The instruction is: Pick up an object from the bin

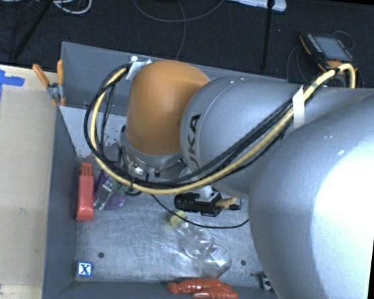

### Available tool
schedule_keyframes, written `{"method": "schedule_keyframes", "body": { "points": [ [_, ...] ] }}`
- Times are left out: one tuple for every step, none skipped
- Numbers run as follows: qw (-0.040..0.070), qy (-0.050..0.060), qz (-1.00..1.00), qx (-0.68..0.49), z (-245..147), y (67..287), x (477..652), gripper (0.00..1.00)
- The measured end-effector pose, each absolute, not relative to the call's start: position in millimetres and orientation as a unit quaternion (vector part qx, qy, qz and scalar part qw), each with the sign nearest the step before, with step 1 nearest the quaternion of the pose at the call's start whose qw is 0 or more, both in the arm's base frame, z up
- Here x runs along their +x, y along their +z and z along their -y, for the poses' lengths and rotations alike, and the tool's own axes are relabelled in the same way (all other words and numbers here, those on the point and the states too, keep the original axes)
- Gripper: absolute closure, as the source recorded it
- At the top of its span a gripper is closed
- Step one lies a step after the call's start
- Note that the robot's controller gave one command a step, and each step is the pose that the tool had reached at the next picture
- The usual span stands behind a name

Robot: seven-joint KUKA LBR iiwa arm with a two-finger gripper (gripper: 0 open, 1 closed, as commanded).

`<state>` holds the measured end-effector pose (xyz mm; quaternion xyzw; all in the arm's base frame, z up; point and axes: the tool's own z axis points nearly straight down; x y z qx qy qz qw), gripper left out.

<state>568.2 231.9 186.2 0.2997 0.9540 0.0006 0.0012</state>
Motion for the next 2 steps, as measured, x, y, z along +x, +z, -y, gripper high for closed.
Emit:
{"method": "schedule_keyframes", "body": {
  "points": [
    [0.001,0.0,-0.953,0.301,-230.8,186.2,568.1,1.0],
    [0.0,-0.001,-0.955,0.298,-225.5,159.4,548.0,1.0]
  ]
}}
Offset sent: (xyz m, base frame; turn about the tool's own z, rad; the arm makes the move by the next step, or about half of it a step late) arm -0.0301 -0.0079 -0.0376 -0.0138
